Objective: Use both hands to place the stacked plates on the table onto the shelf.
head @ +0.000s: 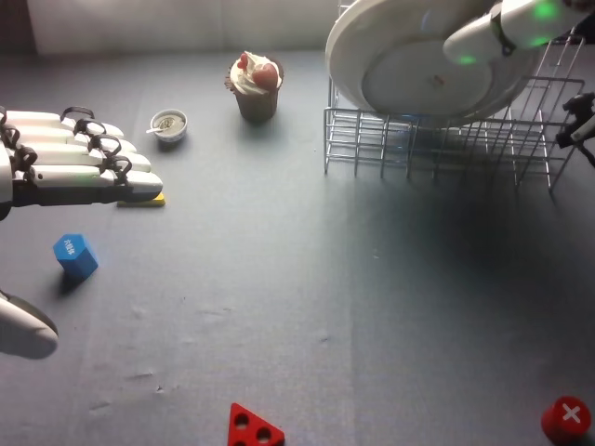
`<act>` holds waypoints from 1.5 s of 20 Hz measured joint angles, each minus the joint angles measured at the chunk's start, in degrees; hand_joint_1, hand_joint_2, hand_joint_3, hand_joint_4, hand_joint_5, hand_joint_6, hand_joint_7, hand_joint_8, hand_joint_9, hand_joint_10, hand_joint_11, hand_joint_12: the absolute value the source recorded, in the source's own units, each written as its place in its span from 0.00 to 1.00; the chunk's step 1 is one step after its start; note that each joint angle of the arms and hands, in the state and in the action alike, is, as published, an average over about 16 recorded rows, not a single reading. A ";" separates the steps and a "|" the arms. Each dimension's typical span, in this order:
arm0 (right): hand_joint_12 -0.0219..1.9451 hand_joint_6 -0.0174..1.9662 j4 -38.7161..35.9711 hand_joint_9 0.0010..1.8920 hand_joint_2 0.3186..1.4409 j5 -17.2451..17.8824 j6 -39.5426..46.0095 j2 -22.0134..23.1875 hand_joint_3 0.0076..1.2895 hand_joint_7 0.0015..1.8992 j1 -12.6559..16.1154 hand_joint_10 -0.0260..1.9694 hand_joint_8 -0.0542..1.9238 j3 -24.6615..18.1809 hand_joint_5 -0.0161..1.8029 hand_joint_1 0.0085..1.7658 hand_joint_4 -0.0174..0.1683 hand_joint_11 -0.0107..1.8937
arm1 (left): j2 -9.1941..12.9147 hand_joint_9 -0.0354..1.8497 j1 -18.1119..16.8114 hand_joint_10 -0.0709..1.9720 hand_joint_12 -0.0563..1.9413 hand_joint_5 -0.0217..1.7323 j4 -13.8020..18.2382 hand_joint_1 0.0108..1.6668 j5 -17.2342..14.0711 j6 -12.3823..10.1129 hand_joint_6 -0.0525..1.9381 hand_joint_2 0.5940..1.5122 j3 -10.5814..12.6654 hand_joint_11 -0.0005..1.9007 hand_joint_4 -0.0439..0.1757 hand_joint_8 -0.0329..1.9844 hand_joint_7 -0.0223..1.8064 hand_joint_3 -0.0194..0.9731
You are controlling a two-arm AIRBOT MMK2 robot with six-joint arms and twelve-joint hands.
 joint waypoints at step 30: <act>0.09 0.02 -8.61 0.45 0.62 5.66 6.27 -2.11 0.00 0.37 -3.37 0.02 0.03 1.81 0.36 0.62 0.10 0.51 | -1.03 0.08 -0.47 0.04 0.03 0.07 0.54 0.04 1.35 0.02 0.03 0.37 -2.90 0.05 0.20 0.01 0.08 0.02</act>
